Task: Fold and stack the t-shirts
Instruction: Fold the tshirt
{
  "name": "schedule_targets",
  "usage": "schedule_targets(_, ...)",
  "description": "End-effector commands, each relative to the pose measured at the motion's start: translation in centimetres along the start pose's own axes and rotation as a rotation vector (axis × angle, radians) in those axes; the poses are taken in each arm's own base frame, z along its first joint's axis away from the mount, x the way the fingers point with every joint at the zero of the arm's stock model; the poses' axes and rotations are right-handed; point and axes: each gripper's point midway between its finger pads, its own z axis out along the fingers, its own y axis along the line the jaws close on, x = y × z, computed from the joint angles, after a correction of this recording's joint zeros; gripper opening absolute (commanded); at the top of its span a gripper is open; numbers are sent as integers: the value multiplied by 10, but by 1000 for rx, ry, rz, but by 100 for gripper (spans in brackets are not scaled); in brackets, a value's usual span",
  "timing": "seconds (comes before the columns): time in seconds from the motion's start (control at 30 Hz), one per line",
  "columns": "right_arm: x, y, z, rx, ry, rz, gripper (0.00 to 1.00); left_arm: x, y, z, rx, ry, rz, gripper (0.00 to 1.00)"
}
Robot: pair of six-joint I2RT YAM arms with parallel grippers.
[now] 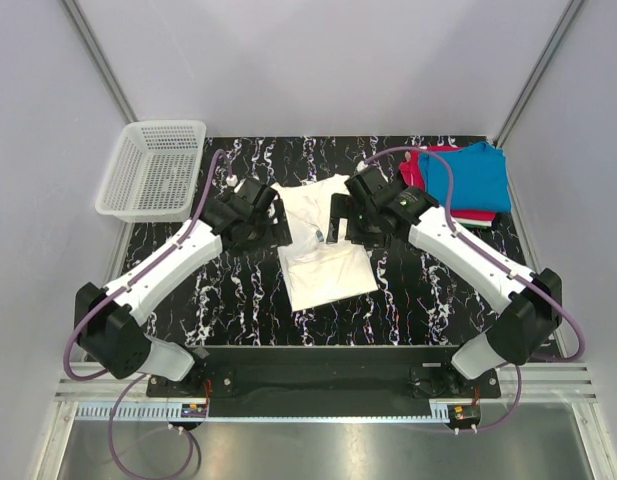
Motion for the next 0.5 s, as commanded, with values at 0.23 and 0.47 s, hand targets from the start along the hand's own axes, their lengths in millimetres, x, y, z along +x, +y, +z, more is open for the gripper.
schedule_targets(0.23,-46,-47,11,-5,-98,42,100,-38,-31,-19,89,-127,4,99)
schedule_targets(0.47,-16,-57,59,54,46,10,100,-10,-56,14,98,0,119,99)
